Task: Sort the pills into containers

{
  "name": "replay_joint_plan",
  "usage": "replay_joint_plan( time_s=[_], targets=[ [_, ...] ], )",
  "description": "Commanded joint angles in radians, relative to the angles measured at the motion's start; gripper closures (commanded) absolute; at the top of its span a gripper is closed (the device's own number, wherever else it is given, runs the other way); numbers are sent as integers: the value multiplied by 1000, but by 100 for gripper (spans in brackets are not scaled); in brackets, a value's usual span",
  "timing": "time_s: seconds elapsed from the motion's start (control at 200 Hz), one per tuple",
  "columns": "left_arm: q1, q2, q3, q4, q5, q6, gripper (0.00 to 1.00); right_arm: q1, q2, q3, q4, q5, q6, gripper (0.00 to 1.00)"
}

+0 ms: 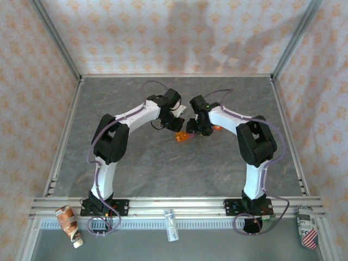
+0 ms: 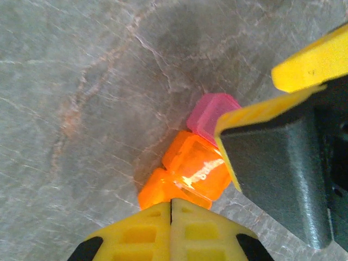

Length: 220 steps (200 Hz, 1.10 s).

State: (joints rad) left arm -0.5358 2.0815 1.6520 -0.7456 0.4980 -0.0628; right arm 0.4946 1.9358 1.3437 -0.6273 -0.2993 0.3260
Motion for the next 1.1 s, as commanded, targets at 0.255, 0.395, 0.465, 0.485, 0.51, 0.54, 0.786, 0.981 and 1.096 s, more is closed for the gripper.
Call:
replay_joint_plan(
  time_s=[0.255,0.395,0.465,0.485,0.51,0.54,0.786,0.981,1.096],
  targets=[
    [-29,-49,-59,27,24,-30,100,2,49,-5,-20,65,16,41],
    [-40,-59,-87,43,28,-43,100,1,52,-4,-20,67,15,41],
    [-45,-61,-97,49,29,-45,100,1,55,-2,-21,66,16,41],
    [-47,-61,-99,51,28,-46,100,1,55,-2,-20,66,15,41],
    [-48,-62,-102,53,29,-48,100,2,55,-2,-20,66,16,41],
    [-49,-62,-105,55,27,-49,100,1,57,-2,-19,66,15,41],
    [-52,-55,-115,65,26,-55,100,1,57,-1,-19,68,16,41],
    [-52,-48,-129,75,13,-61,100,1,57,0,-21,68,15,42],
    [-53,-36,-136,79,11,-62,100,1,54,0,-22,68,15,42]
  ],
)
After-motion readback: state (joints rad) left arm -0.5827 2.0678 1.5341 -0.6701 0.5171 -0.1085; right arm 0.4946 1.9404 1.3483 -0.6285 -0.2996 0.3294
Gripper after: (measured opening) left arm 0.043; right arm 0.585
